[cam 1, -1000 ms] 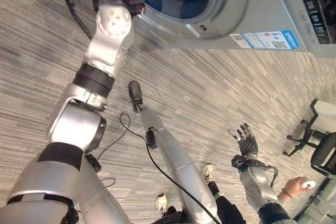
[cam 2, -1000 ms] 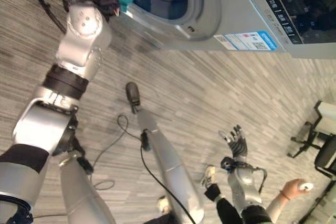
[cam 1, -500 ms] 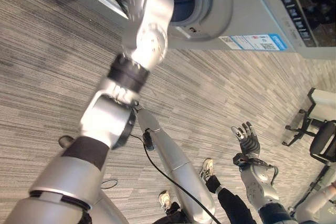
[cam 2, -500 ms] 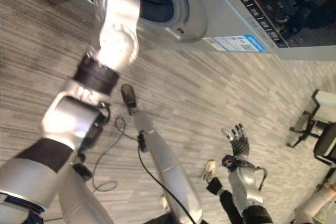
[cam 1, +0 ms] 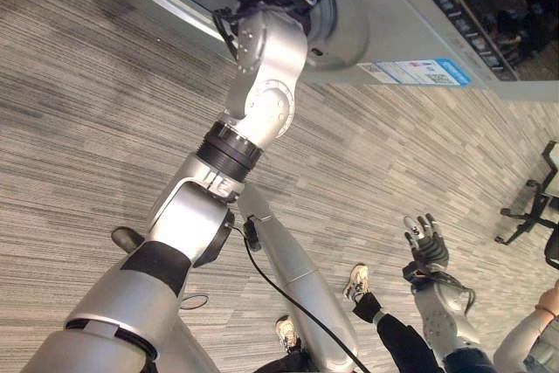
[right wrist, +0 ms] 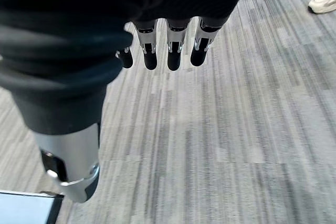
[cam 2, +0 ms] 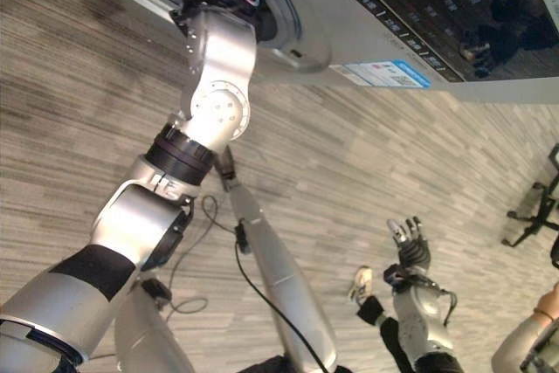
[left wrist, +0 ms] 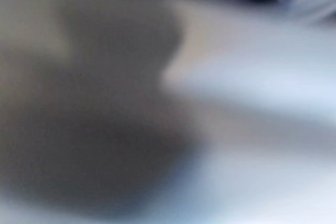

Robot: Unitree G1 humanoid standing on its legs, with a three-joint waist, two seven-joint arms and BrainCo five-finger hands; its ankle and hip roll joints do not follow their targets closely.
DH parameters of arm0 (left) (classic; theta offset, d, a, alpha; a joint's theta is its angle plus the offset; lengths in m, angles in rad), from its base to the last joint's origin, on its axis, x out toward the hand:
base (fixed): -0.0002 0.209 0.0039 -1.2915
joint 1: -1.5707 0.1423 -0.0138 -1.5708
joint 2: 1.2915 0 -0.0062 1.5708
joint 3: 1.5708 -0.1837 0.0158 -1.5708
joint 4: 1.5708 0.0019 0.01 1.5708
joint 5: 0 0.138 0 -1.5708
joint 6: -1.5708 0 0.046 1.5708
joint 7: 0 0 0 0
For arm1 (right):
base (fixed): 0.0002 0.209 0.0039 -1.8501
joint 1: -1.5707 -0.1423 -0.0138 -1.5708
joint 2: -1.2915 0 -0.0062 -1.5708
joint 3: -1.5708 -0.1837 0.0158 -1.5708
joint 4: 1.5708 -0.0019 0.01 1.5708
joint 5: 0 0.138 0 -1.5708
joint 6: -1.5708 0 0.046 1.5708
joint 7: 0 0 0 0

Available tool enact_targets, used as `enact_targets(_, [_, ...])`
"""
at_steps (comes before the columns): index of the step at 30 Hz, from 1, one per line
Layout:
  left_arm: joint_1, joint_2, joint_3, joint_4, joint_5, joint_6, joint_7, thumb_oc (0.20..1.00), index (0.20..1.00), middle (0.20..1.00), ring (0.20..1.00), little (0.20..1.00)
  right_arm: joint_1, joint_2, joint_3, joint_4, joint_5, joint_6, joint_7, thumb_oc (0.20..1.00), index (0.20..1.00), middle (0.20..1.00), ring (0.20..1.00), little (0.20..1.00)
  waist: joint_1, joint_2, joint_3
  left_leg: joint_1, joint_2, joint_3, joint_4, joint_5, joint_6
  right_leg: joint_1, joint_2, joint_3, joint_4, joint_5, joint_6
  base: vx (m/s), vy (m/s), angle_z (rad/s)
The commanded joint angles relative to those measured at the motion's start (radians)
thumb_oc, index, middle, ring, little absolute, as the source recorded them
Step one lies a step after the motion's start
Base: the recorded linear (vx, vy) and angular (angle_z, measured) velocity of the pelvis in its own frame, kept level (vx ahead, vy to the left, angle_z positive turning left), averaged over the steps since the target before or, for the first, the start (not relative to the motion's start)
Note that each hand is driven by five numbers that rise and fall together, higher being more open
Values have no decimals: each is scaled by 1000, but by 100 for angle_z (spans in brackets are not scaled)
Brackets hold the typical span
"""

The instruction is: Grab the laundry basket,head to the washer,open it,put in the laundry and shut it.

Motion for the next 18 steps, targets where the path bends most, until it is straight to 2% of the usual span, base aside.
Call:
enact_targets(1, [-44, 20, -202, 34, 419, 142, -190, 1000, 1000, 1000, 1000, 1000, 59, -89, -40, -28, -2, -13, 43, 1000, 1000, 1000, 1000, 1000, -7, 84, -110, 275, 89, 1, -145, 142, 36, -191, -33, -42, 241, -204, 169, -9, 9, 21])
enact_targets(2, [-44, 20, -203, 34, 420, 142, -190, 1000, 1000, 1000, 1000, 1000, 59, -88, -39, -27, -2, -13, 43, 1000, 1000, 1000, 1000, 1000, -7, 83, -110, 275, 88, 1, -146, 143, 36, -191, -34, -42, 241, -204, 169, -2, -2, 21])
enact_targets(5, [-19, 120, -303, -133, 498, 139, -255, 1000, 1000, 1000, 1000, 1000, 79, -110, -71, -46, 6, -6, 81, 1000, 1000, 1000, 1000, 1000, 8, 103, -114, 271, 84, -1, -162, 151, 33, -195, -44, -44, 239, -203, 174, 6, 0, 13])
enact_targets(6, [-17, 121, -303, -136, 499, 140, -254, 1000, 1000, 1000, 1000, 1000, 80, -109, -71, -47, 7, -5, 81, 1000, 1000, 1000, 1000, 1000, 7, 103, -114, 271, 84, -2, -162, 151, 33, -195, -44, -45, 239, -203, 174, -4, 12, 15])
enact_targets(7, [0, 173, -324, -241, 540, 129, -267, 1000, 1000, 1000, 1000, 1000, 118, -124, -95, -77, 35, -10, 113, 1000, 1000, 1000, 1000, 1000, 20, 114, -112, 264, 80, -3, -166, 156, 31, -198, -53, -44, 235, -205, 178, -11, 4, 10])
enact_targets(9, [17, 201, -324, -310, 588, 122, -259, 1000, 1000, 1000, 1000, 1000, 151, -134, -105, -108, 55, -14, 142, 1000, 1000, 1000, 1000, 1000, 34, 122, -108, 252, 76, -9, -162, 156, 29, -201, -59, -47, 231, -205, 180, -7, 7, 3])
enact_targets(15, [56, 180, -303, -360, 657, 113, -255, 1000, 1000, 1000, 1000, 1000, 172, -167, -101, -154, 28, -19, 179, 1000, 1000, 1000, 1000, 1000, 48, 130, -101, 232, 69, -25, -151, 161, 28, -204, -69, -47, 223, -205, 180, -3, -2, 1])
enact_targets(16, [71, 163, -287, -351, 683, 119, -253, 1000, 1000, 1000, 1000, 1000, 119, -187, -85, -84, -12, -23, 157, 1000, 1000, 1000, 1000, 1000, 55, 135, -97, 224, 66, -32, -146, 164, 29, -204, -70, -49, 223, -203, 179, 0, 0, 0])
enact_targets(18, [83, 151, -278, -324, 723, 127, -243, 1000, 1000, 1000, 1000, 1000, 123, -154, -89, -32, -2, -24, 156, 1000, 1000, 1000, 1000, 1000, 52, 133, -97, 224, 65, -36, -146, 165, 30, -201, -71, -50, 219, -204, 179, -14, 27, 2])
